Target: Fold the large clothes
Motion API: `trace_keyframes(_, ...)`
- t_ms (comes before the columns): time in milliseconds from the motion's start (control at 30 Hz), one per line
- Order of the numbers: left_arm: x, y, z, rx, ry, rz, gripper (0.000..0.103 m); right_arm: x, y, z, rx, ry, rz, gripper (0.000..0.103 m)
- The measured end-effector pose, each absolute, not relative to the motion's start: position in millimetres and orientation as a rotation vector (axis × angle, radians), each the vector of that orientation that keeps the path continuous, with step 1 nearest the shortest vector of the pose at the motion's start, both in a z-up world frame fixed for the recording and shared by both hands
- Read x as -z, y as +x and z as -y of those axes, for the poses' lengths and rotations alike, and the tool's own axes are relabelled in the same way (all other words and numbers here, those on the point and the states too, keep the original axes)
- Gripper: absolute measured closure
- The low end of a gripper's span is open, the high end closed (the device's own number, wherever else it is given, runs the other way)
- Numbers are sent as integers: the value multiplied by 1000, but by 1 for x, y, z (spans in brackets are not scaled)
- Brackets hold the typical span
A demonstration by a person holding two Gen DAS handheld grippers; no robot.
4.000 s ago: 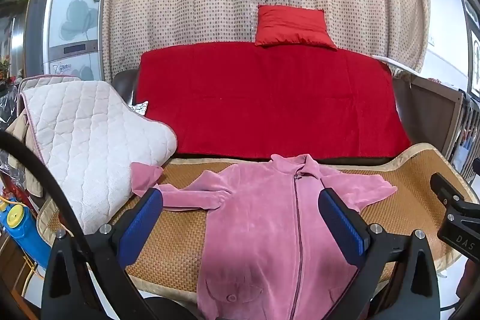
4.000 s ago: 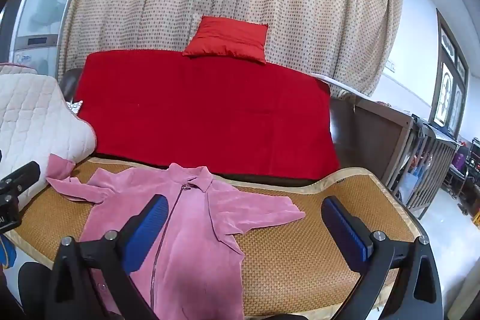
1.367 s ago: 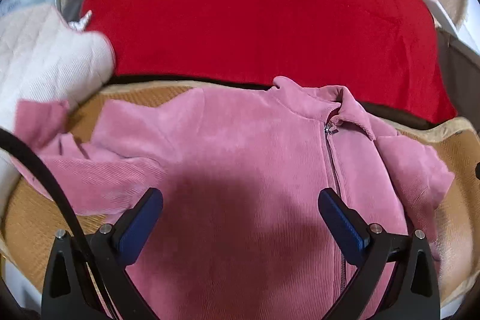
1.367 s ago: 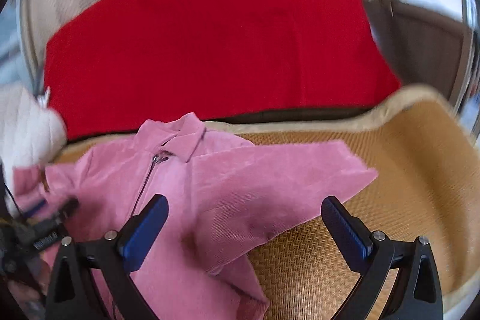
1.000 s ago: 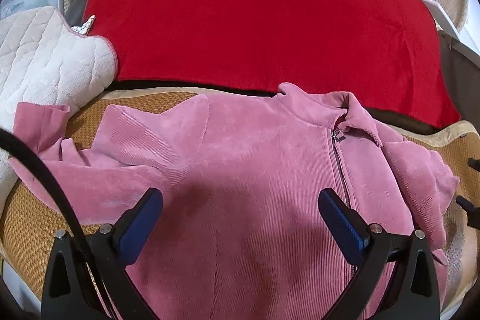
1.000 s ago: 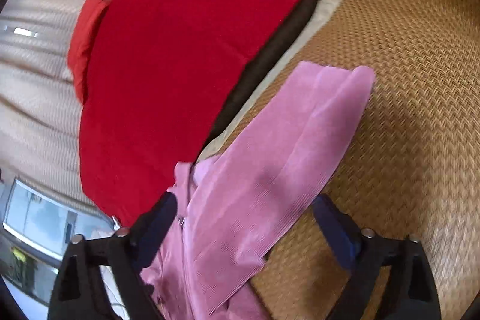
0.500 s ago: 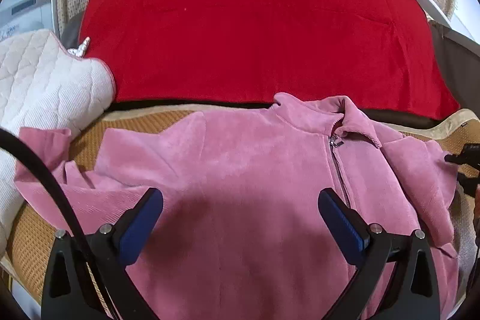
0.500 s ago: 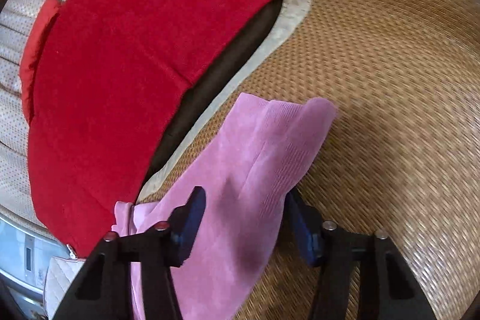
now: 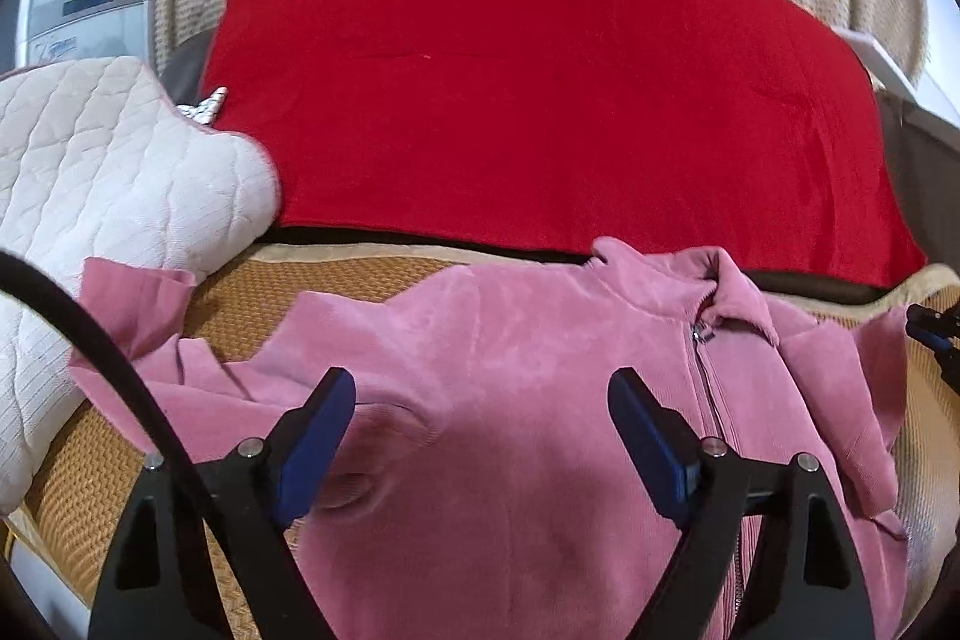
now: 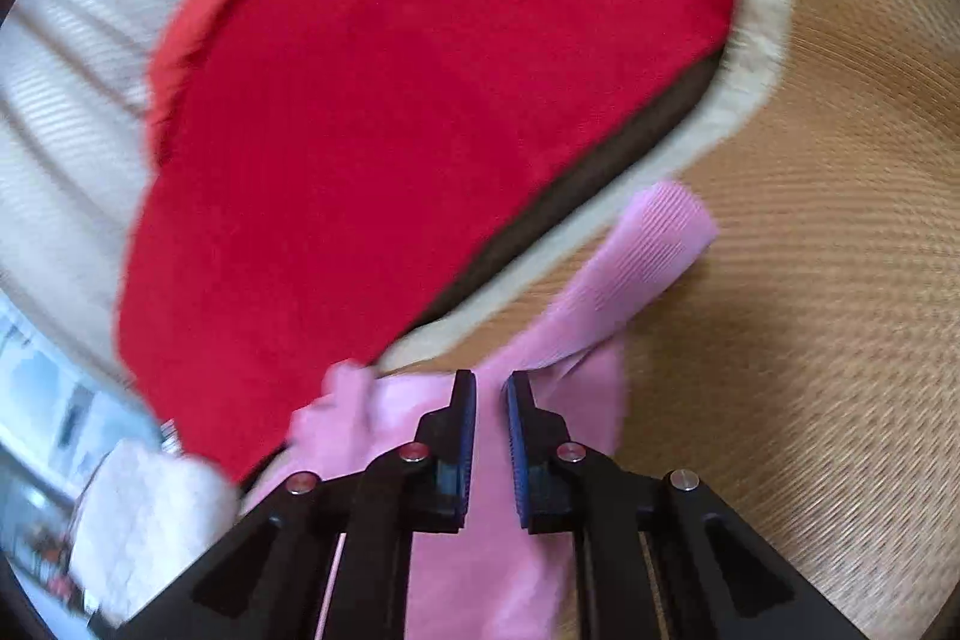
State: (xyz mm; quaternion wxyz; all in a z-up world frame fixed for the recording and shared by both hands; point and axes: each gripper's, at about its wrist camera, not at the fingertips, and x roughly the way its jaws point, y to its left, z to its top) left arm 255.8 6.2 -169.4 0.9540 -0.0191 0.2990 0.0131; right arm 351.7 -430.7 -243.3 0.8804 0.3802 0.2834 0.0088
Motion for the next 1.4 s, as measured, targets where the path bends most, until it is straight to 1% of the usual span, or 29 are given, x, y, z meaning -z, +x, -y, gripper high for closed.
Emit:
trace_keyframes(167, 165, 247, -30, -70, -67, -596, 16, 223, 346, 369, -103, 714, -618, 91)
trace_keyframes(267, 165, 242, -40, -86, -83, -600, 16, 225, 344, 387, -45, 765, -623, 90)
trace_keyframes(333, 166, 240, -44, -72, -94, -613, 16, 228, 336, 413, 44, 811, -624, 85)
trace_keyframes(367, 167, 240, -44, -69, -97, -620, 16, 231, 333, 431, 71, 845, -621, 69)
trace_keyframes(400, 168, 242, -45, -65, -103, -632, 16, 236, 332, 443, 98, 868, -627, 31)
trace_keyframes(433, 169, 243, -45, -60, -111, -646, 16, 247, 328, 462, 160, 915, -625, 16)
trace_keyframes(467, 171, 246, -45, -51, -129, -665, 16, 254, 324, 476, 216, 954, -608, 12)
trace_keyframes(533, 174, 249, -46, -25, -189, -695, 16, 263, 325, 504, 258, 985, -589, 12)
trace_keyframes(633, 180, 255, -41, -2, -241, -724, 16, 277, 339, 523, 320, 1003, -616, 14)
trace_keyframes(733, 185, 259, -27, 5, -204, -736, 16, 283, 354, 537, 369, 963, -609, 19)
trace_keyframes(800, 187, 261, -17, 12, -170, -737, 16, 290, 372, 542, 352, 924, -632, 25)
trace_keyframes(867, 188, 262, -8, 19, -146, -735, 16, 294, 384, 543, 365, 850, -648, 27)
trace_keyframes(933, 188, 264, 1, 30, -119, -735, 16, 296, 397, 544, 375, 788, -675, 34)
trace_keyframes(967, 188, 265, 4, 35, -109, -734, 16, 299, 401, 544, 382, 772, -688, 39)
trace_keyframes(1033, 186, 265, 10, 45, -84, -728, 16, 301, 404, 541, 409, 711, -702, 44)
trace_keyframes(1067, 186, 265, 12, 47, -78, -726, 16, 302, 405, 538, 419, 678, -718, 53)
trace_keyframes(1100, 185, 265, 13, 50, -74, -723, 16, 302, 411, 532, 434, 634, -737, 71)
trace_keyframes(1133, 184, 267, 13, 51, -75, -722, 16, 302, 415, 526, 456, 580, -755, 73)
trace_keyframes(1167, 184, 267, 13, 52, -78, -721, 16, 301, 413, 516, 467, 539, -756, 78)
trace_keyframes(1200, 183, 267, 13, 51, -80, -721, 16, 298, 414, 510, 467, 502, -760, 85)
trace_keyframes(1233, 183, 267, 12, 50, -84, -720, 16, 298, 411, 509, 465, 489, -756, 88)
trace_keyframes(1267, 182, 267, 11, 48, -88, -718, 16, 294, 410, 507, 458, 487, -747, 94)
trace_keyframes(1300, 181, 266, 10, 45, -91, -714, 16, 288, 407, 502, 445, 489, -734, 95)
trace_keyframes(1400, 178, 264, 3, 32, -105, -702, 16, 271, 398, 490, 358, 512, -678, 96)
